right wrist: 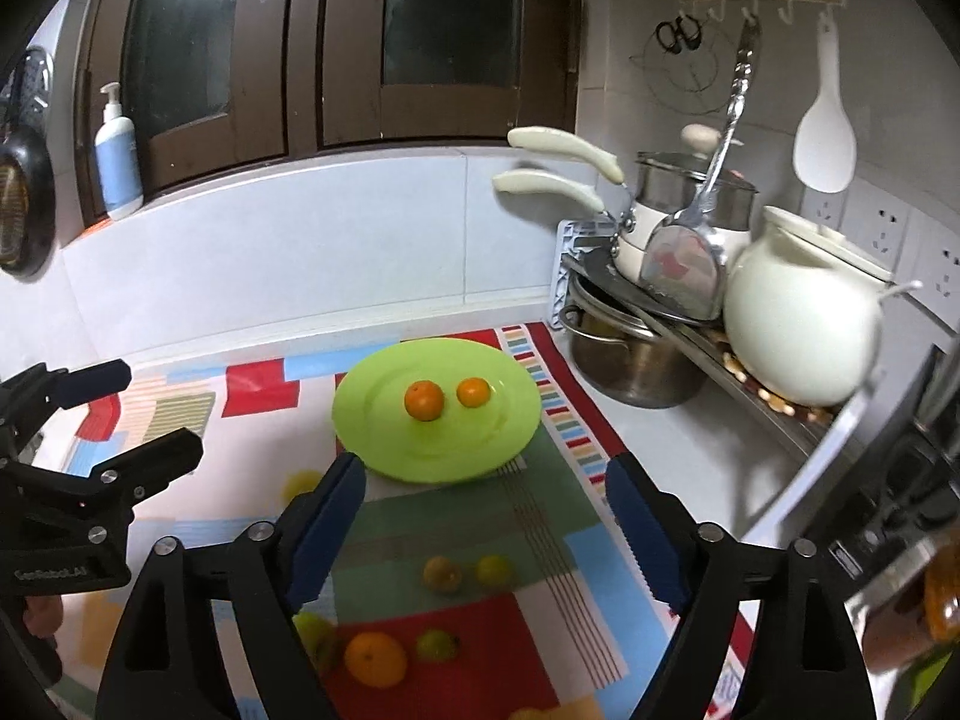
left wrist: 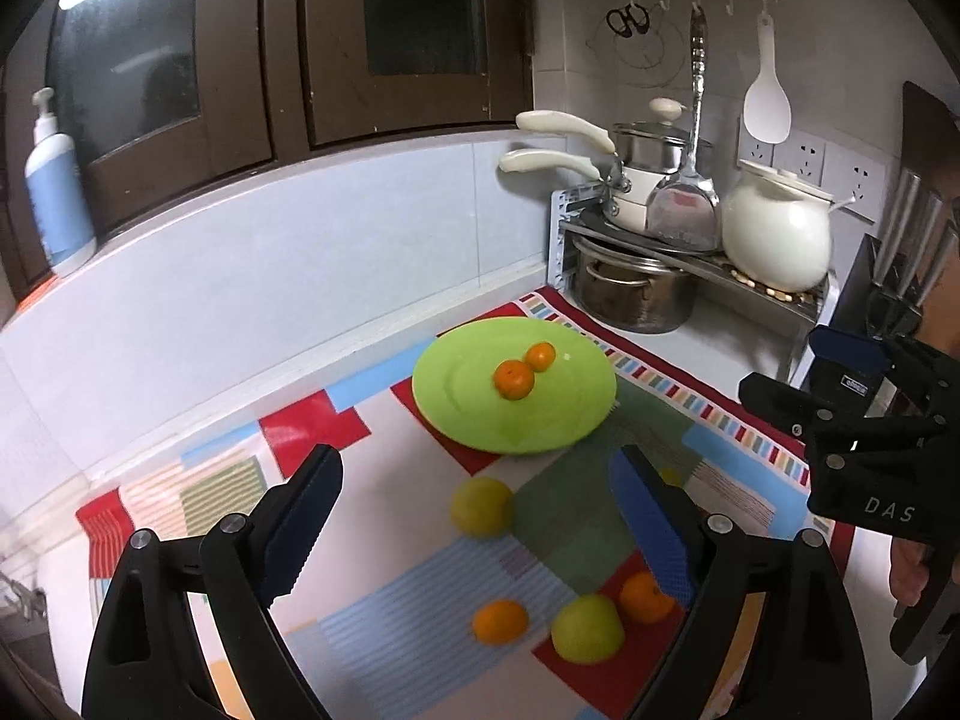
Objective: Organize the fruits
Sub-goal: 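Lift both tools away from the plate back over the fruits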
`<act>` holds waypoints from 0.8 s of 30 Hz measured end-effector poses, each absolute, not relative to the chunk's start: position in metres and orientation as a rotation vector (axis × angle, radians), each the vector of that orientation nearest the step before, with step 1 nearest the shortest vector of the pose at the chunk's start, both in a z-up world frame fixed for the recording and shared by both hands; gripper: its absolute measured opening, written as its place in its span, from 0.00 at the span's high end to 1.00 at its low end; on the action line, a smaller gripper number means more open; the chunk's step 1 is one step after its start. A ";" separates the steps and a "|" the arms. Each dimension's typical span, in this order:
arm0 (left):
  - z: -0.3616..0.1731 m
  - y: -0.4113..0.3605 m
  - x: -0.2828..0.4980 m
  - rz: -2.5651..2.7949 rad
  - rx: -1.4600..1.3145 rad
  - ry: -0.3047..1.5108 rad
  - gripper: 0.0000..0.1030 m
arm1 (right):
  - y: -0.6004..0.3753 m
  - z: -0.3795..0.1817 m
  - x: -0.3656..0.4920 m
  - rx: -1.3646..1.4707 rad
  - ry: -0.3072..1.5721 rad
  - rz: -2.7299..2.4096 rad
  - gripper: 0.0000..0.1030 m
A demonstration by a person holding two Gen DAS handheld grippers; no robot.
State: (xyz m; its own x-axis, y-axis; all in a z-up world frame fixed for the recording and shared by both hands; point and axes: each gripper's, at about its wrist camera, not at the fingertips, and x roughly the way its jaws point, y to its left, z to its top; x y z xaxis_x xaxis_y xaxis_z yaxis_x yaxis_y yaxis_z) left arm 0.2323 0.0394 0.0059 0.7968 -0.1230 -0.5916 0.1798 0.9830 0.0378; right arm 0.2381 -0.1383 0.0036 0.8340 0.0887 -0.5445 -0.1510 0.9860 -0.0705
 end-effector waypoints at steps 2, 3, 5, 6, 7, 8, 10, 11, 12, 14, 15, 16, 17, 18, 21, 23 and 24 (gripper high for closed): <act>0.006 0.041 0.223 -0.170 0.088 0.628 0.11 | -0.139 0.004 0.228 -0.108 0.565 0.118 0.19; 0.006 0.041 0.218 -0.175 0.086 0.627 0.11 | -0.140 0.004 0.223 -0.105 0.564 0.112 0.19; 0.005 0.038 0.208 -0.182 0.096 0.623 0.11 | -0.142 0.003 0.213 -0.101 0.562 0.108 0.19; 0.004 0.037 0.203 -0.179 0.104 0.620 0.11 | -0.144 0.003 0.208 -0.101 0.563 0.102 0.19; 0.003 0.037 0.197 -0.176 0.109 0.615 0.11 | -0.145 0.002 0.204 -0.099 0.564 0.097 0.19; 0.002 0.037 0.193 -0.175 0.113 0.613 0.11 | -0.146 0.000 0.200 -0.095 0.567 0.093 0.19; -0.001 0.034 0.185 -0.178 0.122 0.610 0.11 | -0.149 -0.003 0.192 -0.089 0.572 0.084 0.19; -0.002 0.033 0.182 -0.176 0.124 0.611 0.11 | -0.150 -0.005 0.189 -0.088 0.575 0.079 0.19; -0.004 0.032 0.179 -0.176 0.122 0.611 0.11 | -0.152 -0.007 0.185 -0.087 0.580 0.073 0.19; -0.008 0.030 0.174 -0.177 0.122 0.615 0.11 | -0.154 -0.012 0.179 -0.082 0.593 0.069 0.19; -0.010 0.029 0.171 -0.175 0.122 0.619 0.11 | -0.156 -0.015 0.176 -0.077 0.601 0.066 0.19; -0.012 0.027 0.169 -0.178 0.120 0.623 0.11 | -0.158 -0.017 0.174 -0.073 0.607 0.066 0.19; -0.014 0.026 0.168 -0.182 0.117 0.627 0.11 | -0.160 -0.019 0.172 -0.068 0.614 0.064 0.19; -0.016 0.025 0.166 -0.184 0.116 0.630 0.11 | -0.161 -0.022 0.170 -0.064 0.620 0.061 0.19; -0.024 0.021 0.160 -0.184 0.124 0.632 0.11 | -0.166 -0.029 0.164 -0.052 0.638 0.056 0.19; -0.029 0.018 0.158 -0.187 0.128 0.638 0.11 | -0.170 -0.034 0.161 -0.043 0.649 0.050 0.19; -0.033 0.017 0.157 -0.190 0.128 0.643 0.11 | -0.172 -0.038 0.159 -0.038 0.659 0.048 0.19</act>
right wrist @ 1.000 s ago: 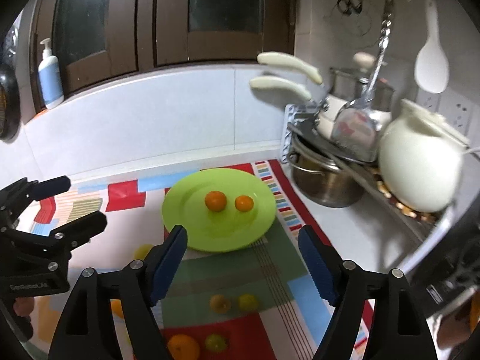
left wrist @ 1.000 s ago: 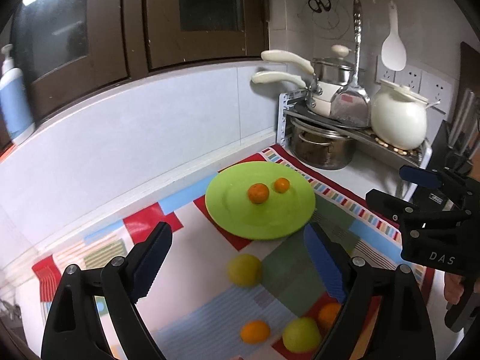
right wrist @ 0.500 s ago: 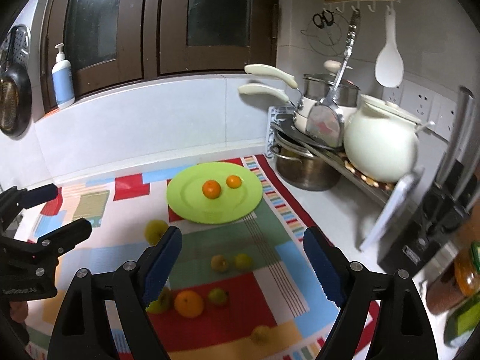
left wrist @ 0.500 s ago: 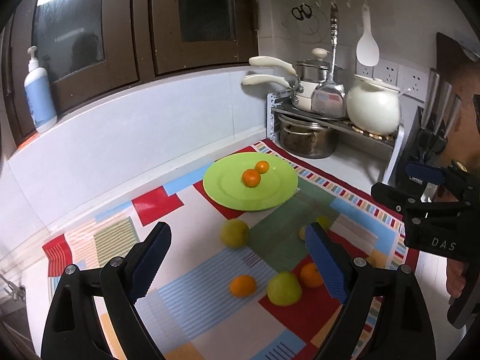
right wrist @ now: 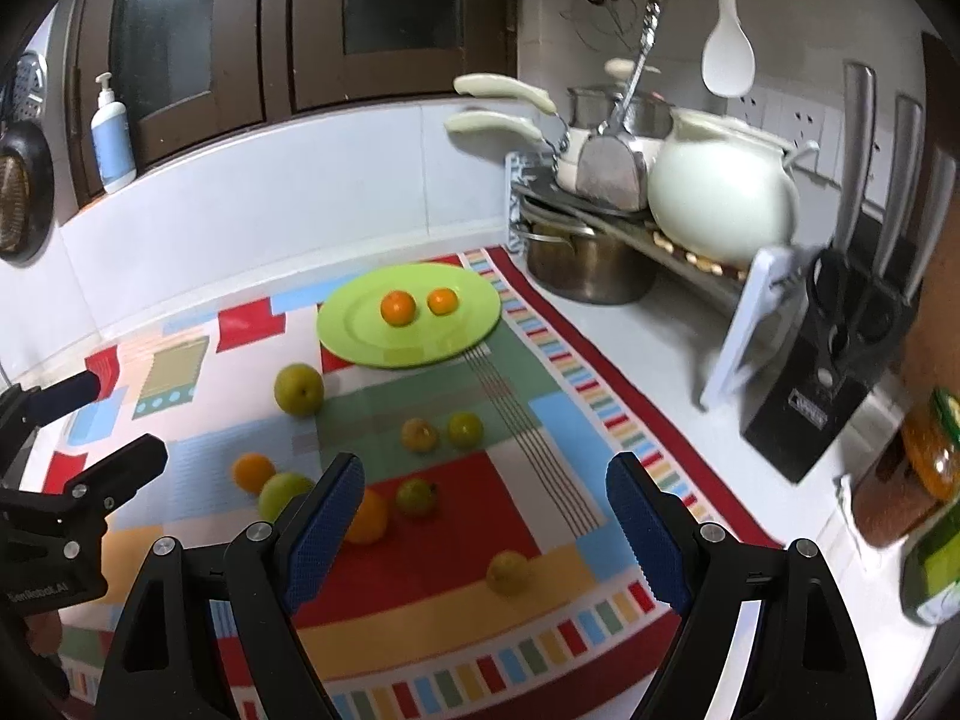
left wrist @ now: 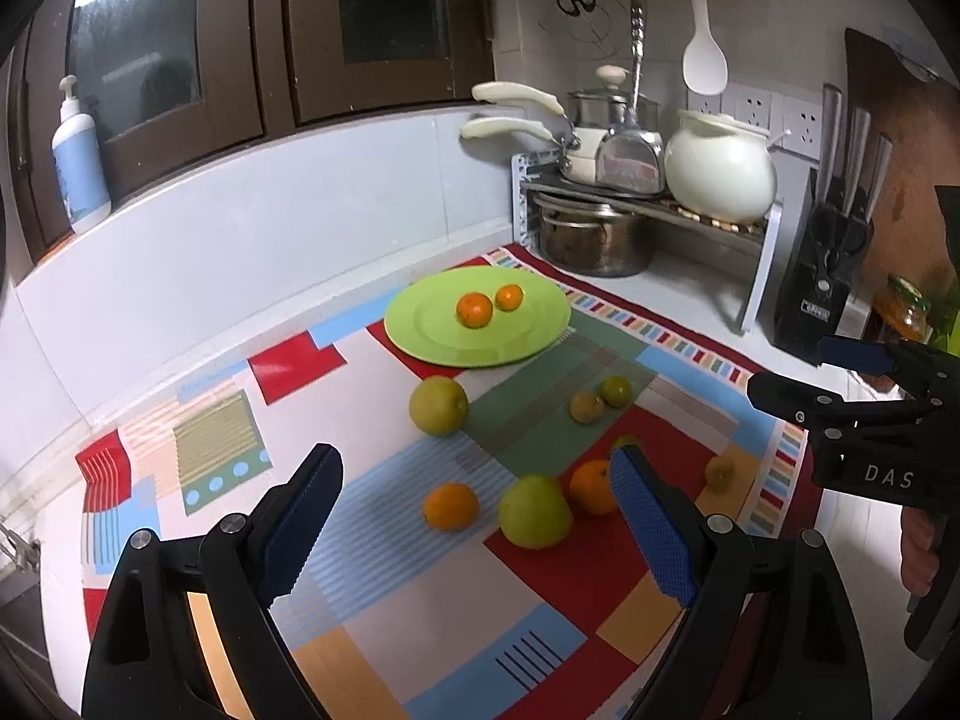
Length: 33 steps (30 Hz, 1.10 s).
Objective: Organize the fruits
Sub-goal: 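Lift both tools away from the plate back over the fruits, then grasp a small yellow-brown fruit with the right tool while the left grasps the large green fruit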
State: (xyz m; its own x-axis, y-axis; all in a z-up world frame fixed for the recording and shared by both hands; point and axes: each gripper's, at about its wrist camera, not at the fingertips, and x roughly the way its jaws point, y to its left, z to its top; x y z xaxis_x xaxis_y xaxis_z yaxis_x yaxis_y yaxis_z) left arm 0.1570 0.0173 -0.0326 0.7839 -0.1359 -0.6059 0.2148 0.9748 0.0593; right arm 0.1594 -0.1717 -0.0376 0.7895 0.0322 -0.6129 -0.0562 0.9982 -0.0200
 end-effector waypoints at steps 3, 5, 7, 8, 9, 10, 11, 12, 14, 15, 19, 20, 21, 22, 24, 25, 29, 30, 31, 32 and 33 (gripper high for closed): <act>-0.044 0.014 0.157 -0.205 0.127 0.674 0.11 | -0.175 -0.049 0.157 -0.032 0.693 0.043 0.19; -0.050 0.012 0.157 -0.210 0.130 0.689 0.11 | -0.178 -0.056 0.156 -0.030 0.714 0.041 0.19; -0.058 0.010 0.158 -0.215 0.139 0.704 0.12 | -0.181 -0.064 0.156 -0.024 0.737 0.038 0.19; -0.061 0.009 0.158 -0.216 0.141 0.709 0.12 | -0.182 -0.068 0.156 -0.021 0.748 0.036 0.19; -0.064 0.008 0.159 -0.220 0.142 0.715 0.12 | -0.184 -0.073 0.157 -0.017 0.759 0.034 0.19; -0.067 0.007 0.159 -0.222 0.143 0.720 0.12 | -0.185 -0.076 0.157 -0.015 0.769 0.031 0.19; -0.070 0.006 0.160 -0.225 0.144 0.725 0.12 | -0.186 -0.080 0.158 -0.013 0.778 0.029 0.19; -0.073 0.005 0.161 -0.229 0.143 0.730 0.12 | -0.187 -0.084 0.158 -0.011 0.788 0.029 0.19; -0.080 0.004 0.163 -0.235 0.143 0.743 0.12 | -0.189 -0.090 0.159 -0.013 0.802 0.027 0.19; -0.084 0.003 0.165 -0.238 0.140 0.752 0.12 | -0.189 -0.094 0.160 -0.015 0.810 0.025 0.19; -0.099 0.001 0.173 -0.244 0.137 0.796 0.12 | -0.192 -0.107 0.166 -0.020 0.842 0.022 0.19; -0.102 0.000 0.176 -0.244 0.136 0.809 0.13 | -0.192 -0.110 0.168 -0.017 0.849 0.022 0.19; -0.106 0.000 0.180 -0.254 0.127 0.835 0.14 | -0.193 -0.113 0.170 -0.016 0.857 0.022 0.20; -0.109 0.000 0.183 -0.261 0.116 0.853 0.14 | -0.194 -0.115 0.171 -0.016 0.862 0.021 0.20; -0.115 0.000 0.190 -0.271 0.090 0.895 0.16 | -0.194 -0.118 0.174 -0.014 0.870 0.021 0.23; -0.117 -0.001 0.193 -0.273 0.080 0.906 0.18 | -0.194 -0.120 0.176 -0.015 0.876 0.022 0.24; -0.122 -0.002 0.203 -0.259 0.070 0.921 0.22 | -0.194 -0.126 0.182 -0.004 0.894 0.027 0.29; -0.122 -0.003 0.205 -0.259 0.070 0.920 0.23 | -0.195 -0.128 0.183 0.001 0.899 0.028 0.30; -0.121 -0.004 0.207 -0.259 0.068 0.919 0.23 | -0.195 -0.130 0.185 0.004 0.905 0.026 0.31; -0.121 -0.004 0.208 -0.260 0.067 0.916 0.24 | -0.195 -0.131 0.186 0.006 0.910 0.024 0.32; -0.120 -0.005 0.209 -0.259 0.068 0.906 0.24 | -0.197 -0.133 0.187 0.011 0.916 0.023 0.34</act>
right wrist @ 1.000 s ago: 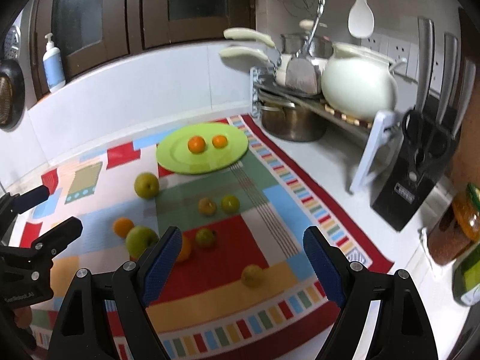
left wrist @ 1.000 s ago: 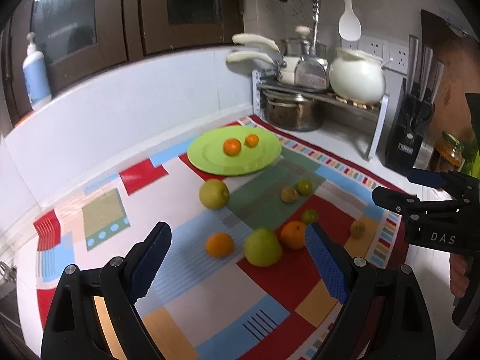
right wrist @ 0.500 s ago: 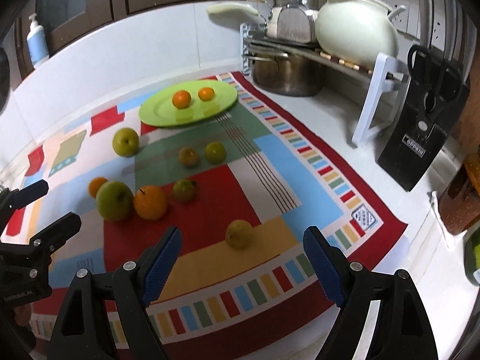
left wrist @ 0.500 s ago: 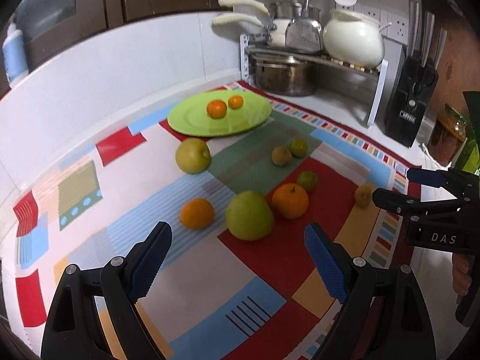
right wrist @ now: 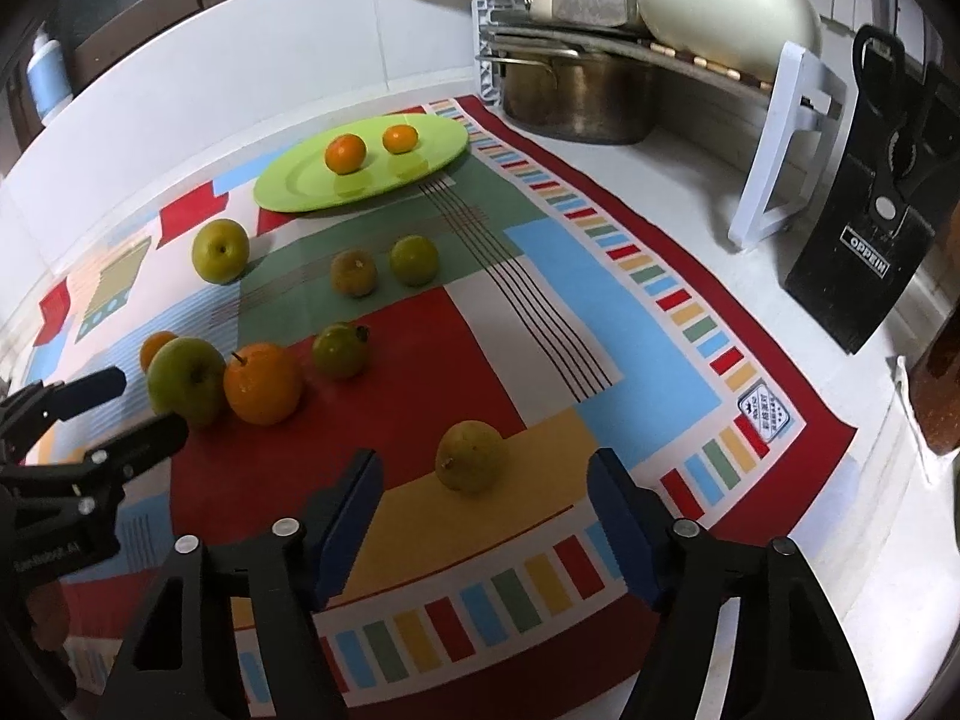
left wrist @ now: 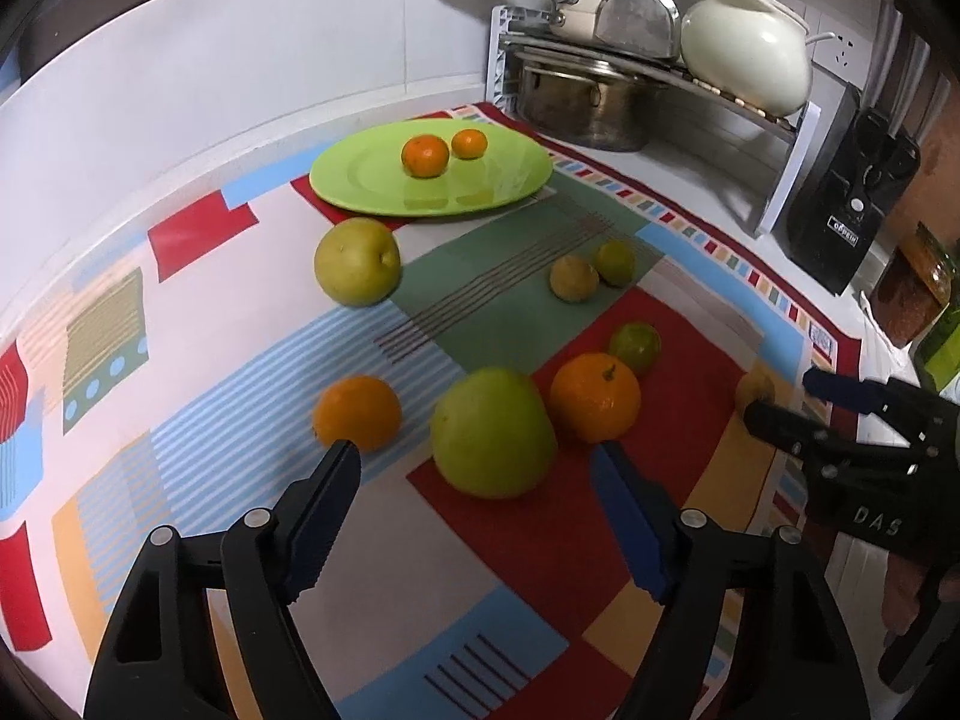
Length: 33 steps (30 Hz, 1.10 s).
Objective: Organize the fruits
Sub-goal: 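Grasp a small yellow-brown fruit with the right tool while the left grasps the large green fruit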
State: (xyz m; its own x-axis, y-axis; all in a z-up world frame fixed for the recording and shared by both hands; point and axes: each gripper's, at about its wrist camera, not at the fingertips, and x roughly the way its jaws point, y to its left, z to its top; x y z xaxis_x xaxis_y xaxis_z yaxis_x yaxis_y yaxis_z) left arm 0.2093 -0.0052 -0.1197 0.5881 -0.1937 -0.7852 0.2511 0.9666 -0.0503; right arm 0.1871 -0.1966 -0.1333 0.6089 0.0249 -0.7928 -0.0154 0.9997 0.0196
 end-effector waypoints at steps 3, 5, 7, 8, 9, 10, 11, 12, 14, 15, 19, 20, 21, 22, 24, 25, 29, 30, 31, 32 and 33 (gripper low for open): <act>-0.118 -0.007 0.216 -0.251 0.073 0.894 0.26 | -0.199 -0.137 0.190 0.028 0.932 0.024 0.39; -0.119 -0.007 0.220 -0.246 0.067 0.892 0.30 | -0.200 -0.139 0.191 0.035 0.940 0.027 0.42; -0.121 -0.007 0.224 -0.243 0.058 0.898 0.33 | -0.200 -0.140 0.192 0.035 0.943 0.025 0.44; -0.123 -0.006 0.225 -0.241 0.049 0.905 0.35 | -0.200 -0.140 0.193 0.035 0.944 0.025 0.46; -0.124 -0.006 0.226 -0.239 0.040 0.911 0.36 | -0.199 -0.141 0.194 0.036 0.946 0.027 0.48; -0.126 -0.006 0.227 -0.237 0.029 0.918 0.39 | -0.199 -0.141 0.194 0.038 0.948 0.030 0.50; -0.126 -0.005 0.227 -0.238 0.022 0.914 0.40 | -0.198 -0.142 0.195 0.039 0.950 0.033 0.51; -0.126 -0.005 0.227 -0.235 0.020 0.909 0.40 | -0.198 -0.143 0.196 0.038 0.951 0.034 0.53; -0.126 -0.005 0.228 -0.235 0.017 0.905 0.41 | -0.198 -0.144 0.199 0.042 0.954 0.038 0.57; -0.127 -0.006 0.228 -0.241 0.017 0.905 0.42 | -0.198 -0.145 0.199 0.046 0.956 0.036 0.59; -0.135 -0.007 0.231 -0.281 -0.005 0.955 0.53 | -0.200 -0.148 0.201 0.052 0.959 0.035 0.66; -0.138 -0.006 0.231 -0.288 -0.020 0.970 0.54 | -0.200 -0.148 0.202 0.052 0.960 0.040 0.68; -0.140 -0.004 0.233 -0.293 -0.038 0.980 0.54 | -0.200 -0.148 0.202 0.048 0.958 0.038 0.70; -0.141 -0.005 0.233 -0.296 -0.040 0.982 0.54 | -0.199 -0.148 0.202 0.042 0.956 0.034 0.72; -0.142 -0.005 0.235 -0.300 -0.038 0.979 0.54 | -0.196 -0.148 0.202 0.029 0.951 0.034 0.73; -0.142 -0.005 0.235 -0.302 -0.035 0.977 0.54 | -0.195 -0.149 0.202 0.025 0.950 0.037 0.73; -0.142 -0.007 0.236 -0.305 -0.024 0.965 0.54 | -0.193 -0.149 0.202 0.032 0.948 0.053 0.73; -0.142 -0.008 0.235 -0.306 -0.020 0.961 0.55 | -0.193 -0.149 0.202 0.034 0.949 0.057 0.73; -0.142 -0.008 0.235 -0.307 -0.014 0.958 0.55 | -0.193 -0.149 0.202 0.035 0.949 0.060 0.73; -0.142 -0.008 0.235 -0.307 -0.011 0.956 0.55 | -0.193 -0.149 0.202 0.036 0.948 0.061 0.73; -0.142 -0.008 0.234 -0.304 -0.008 0.954 0.55 | -0.193 -0.149 0.202 0.037 0.948 0.063 0.73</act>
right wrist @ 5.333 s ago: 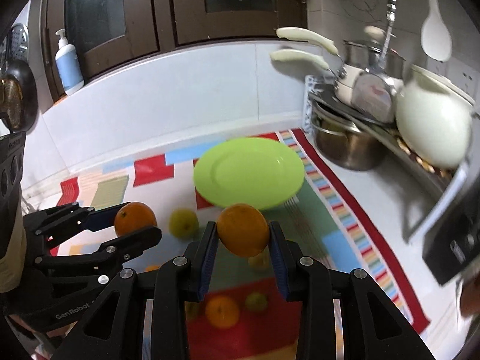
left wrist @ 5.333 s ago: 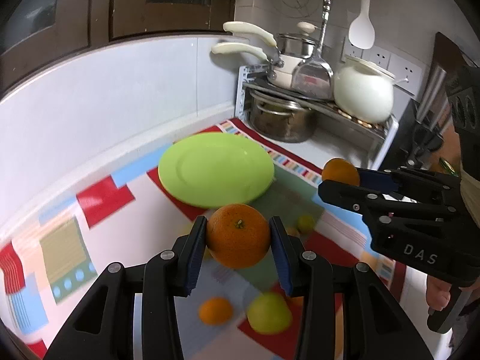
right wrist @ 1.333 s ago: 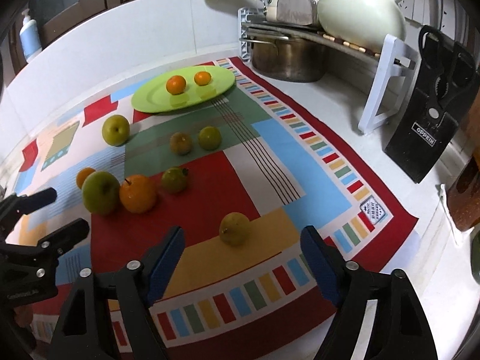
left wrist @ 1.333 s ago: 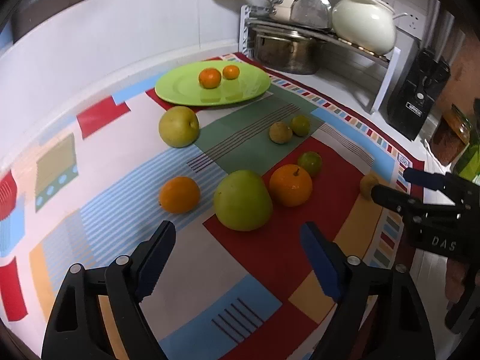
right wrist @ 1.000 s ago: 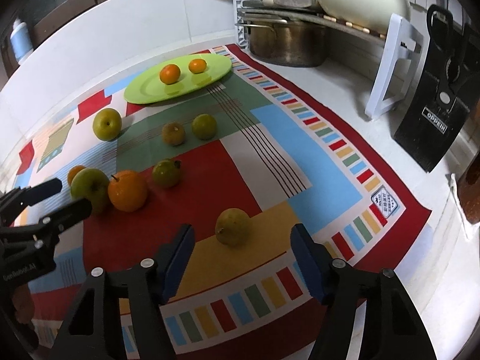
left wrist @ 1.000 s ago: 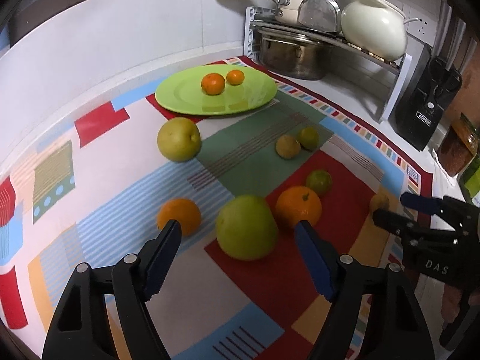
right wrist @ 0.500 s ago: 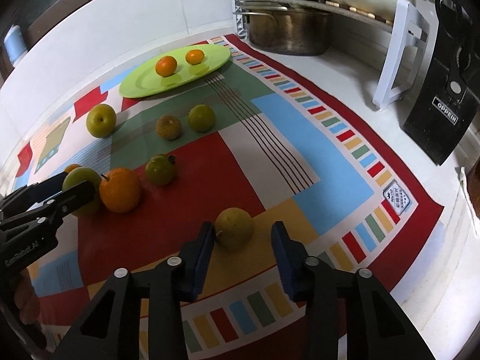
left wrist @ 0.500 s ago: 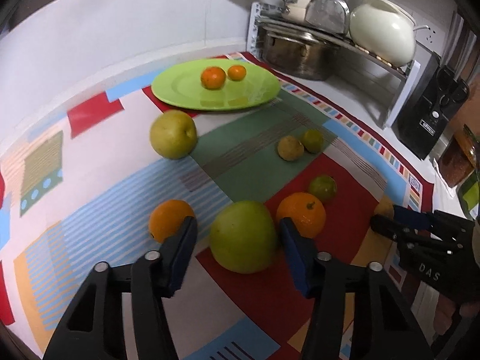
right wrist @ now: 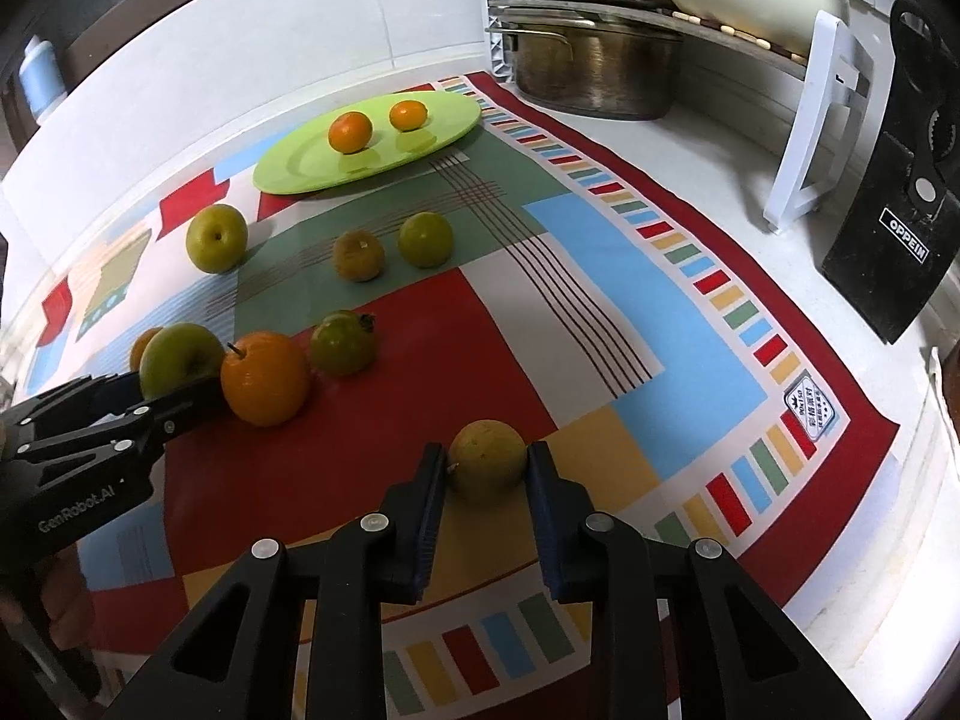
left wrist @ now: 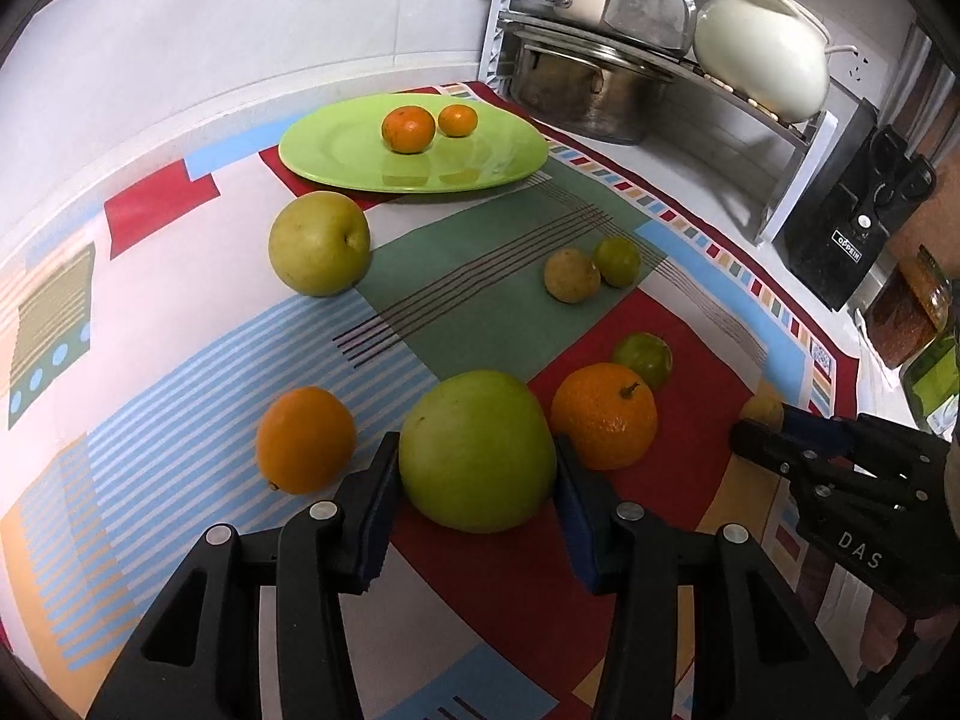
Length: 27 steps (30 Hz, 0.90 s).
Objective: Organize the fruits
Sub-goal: 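Grasp a small yellow-brown fruit with the right tool while the left grasps the large green fruit, then carry both fruits onto the green plate and open both tools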
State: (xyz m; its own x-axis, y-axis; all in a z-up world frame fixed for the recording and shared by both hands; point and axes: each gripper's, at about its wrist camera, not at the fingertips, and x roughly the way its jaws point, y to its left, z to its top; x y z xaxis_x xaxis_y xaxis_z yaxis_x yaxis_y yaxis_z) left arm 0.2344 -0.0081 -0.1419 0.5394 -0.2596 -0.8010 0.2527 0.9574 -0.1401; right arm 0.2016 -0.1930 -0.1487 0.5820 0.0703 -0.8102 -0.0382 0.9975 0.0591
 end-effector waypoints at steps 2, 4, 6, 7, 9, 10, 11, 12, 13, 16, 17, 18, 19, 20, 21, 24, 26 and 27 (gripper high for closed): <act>-0.142 -0.008 0.233 -0.299 0.000 0.950 0.55 | -0.192 -0.148 0.201 0.040 0.944 0.068 0.73; -0.141 -0.007 0.231 -0.297 0.005 0.946 0.55 | -0.191 -0.146 0.199 0.041 0.938 0.075 0.73; -0.139 -0.006 0.229 -0.298 0.006 0.939 0.55 | -0.189 -0.144 0.198 0.038 0.934 0.080 0.73; -0.137 -0.006 0.228 -0.298 0.010 0.933 0.55 | -0.189 -0.143 0.198 0.038 0.932 0.082 0.73; -0.133 -0.006 0.226 -0.297 0.016 0.921 0.55 | -0.188 -0.141 0.197 0.043 0.928 0.088 0.73; -0.130 -0.005 0.224 -0.299 0.016 0.914 0.55 | -0.187 -0.140 0.196 0.046 0.926 0.091 0.73; -0.128 -0.005 0.223 -0.301 0.018 0.910 0.55 | -0.187 -0.138 0.196 0.051 0.924 0.096 0.73; -0.125 -0.005 0.223 -0.304 0.020 0.904 0.55 | -0.187 -0.136 0.196 0.054 0.921 0.100 0.73; -0.122 -0.004 0.221 -0.306 0.023 0.896 0.55 | -0.186 -0.133 0.195 0.057 0.916 0.105 0.73; -0.113 -0.002 0.220 -0.314 0.026 0.877 0.55 | -0.183 -0.124 0.193 0.060 0.896 0.115 0.73; -0.110 -0.001 0.219 -0.317 0.026 0.871 0.55 | -0.181 -0.121 0.192 0.061 0.890 0.118 0.73; -0.107 0.000 0.219 -0.320 0.028 0.864 0.55 | -0.180 -0.117 0.192 0.062 0.880 0.122 0.73; -0.104 0.001 0.218 -0.324 0.030 0.855 0.55 | -0.179 -0.114 0.191 0.061 0.873 0.125 0.73; -0.101 0.001 0.218 -0.326 0.032 0.850 0.55 | -0.178 -0.110 0.191 0.061 0.865 0.129 0.73; -0.098 0.002 0.217 -0.329 0.033 0.844 0.55 | -0.176 -0.106 0.190 0.059 0.857 0.133 0.73; -0.090 0.004 0.218 -0.333 0.040 0.825 0.55 | -0.171 -0.096 0.189 0.061 0.832 0.142 0.73; -0.085 0.006 0.219 -0.338 0.046 0.816 0.55 | -0.169 -0.090 0.188 0.065 0.817 0.149 0.73; -0.082 0.007 0.220 -0.342 0.046 0.811 0.55 | -0.166 -0.087 0.188 0.069 0.808 0.153 0.73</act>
